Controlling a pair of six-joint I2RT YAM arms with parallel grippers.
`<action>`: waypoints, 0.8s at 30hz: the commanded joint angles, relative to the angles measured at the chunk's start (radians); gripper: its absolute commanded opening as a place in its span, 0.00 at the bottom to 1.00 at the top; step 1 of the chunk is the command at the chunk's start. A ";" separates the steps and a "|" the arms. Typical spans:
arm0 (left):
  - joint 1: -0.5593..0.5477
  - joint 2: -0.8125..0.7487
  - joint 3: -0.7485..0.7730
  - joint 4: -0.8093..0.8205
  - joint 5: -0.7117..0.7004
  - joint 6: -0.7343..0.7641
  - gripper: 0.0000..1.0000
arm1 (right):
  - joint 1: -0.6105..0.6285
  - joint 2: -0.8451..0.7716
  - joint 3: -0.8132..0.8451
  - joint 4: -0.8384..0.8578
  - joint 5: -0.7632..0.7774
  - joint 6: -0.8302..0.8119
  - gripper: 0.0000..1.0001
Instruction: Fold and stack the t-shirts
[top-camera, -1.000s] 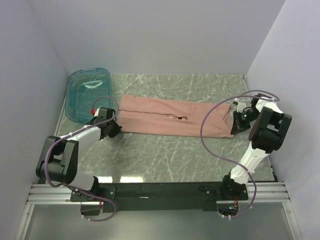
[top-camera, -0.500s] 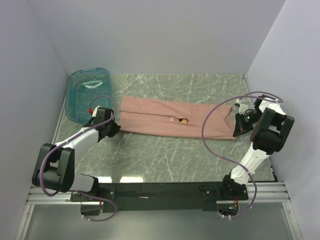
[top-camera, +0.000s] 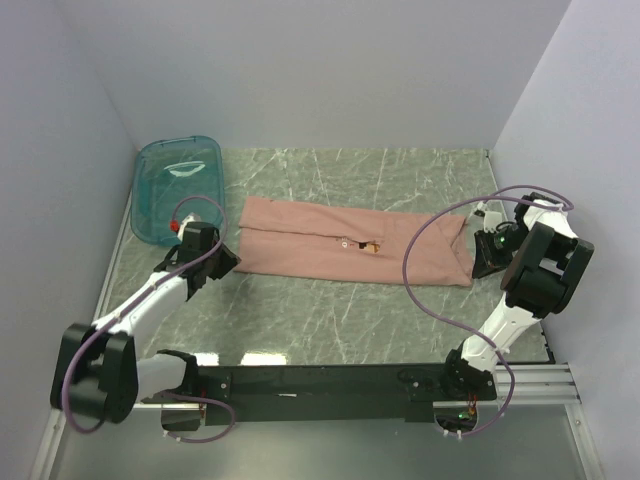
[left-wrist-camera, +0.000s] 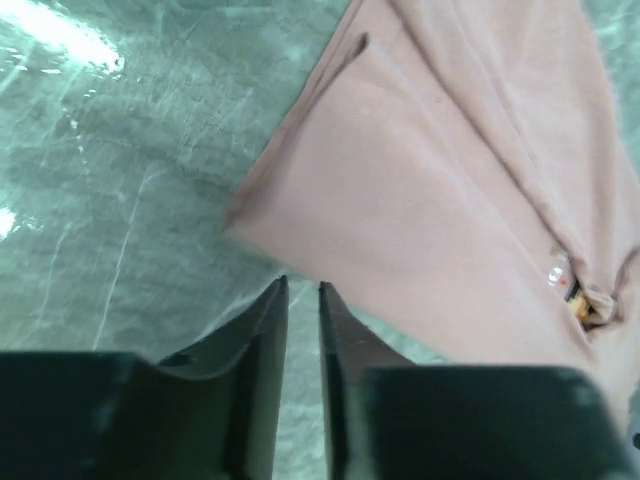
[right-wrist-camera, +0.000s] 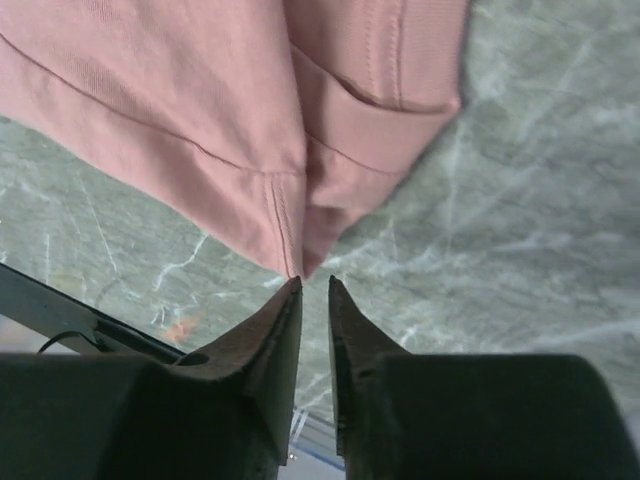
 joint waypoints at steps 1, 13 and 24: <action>0.000 -0.109 -0.023 0.005 0.002 0.024 0.30 | -0.014 -0.059 0.040 0.013 0.036 0.015 0.25; 0.001 -0.359 0.009 -0.054 -0.084 0.138 0.71 | 0.007 -0.019 0.149 -0.088 -0.147 -0.005 0.32; 0.009 -0.126 0.199 -0.003 0.077 0.323 0.69 | 0.104 -0.103 0.099 0.003 -0.240 0.046 0.32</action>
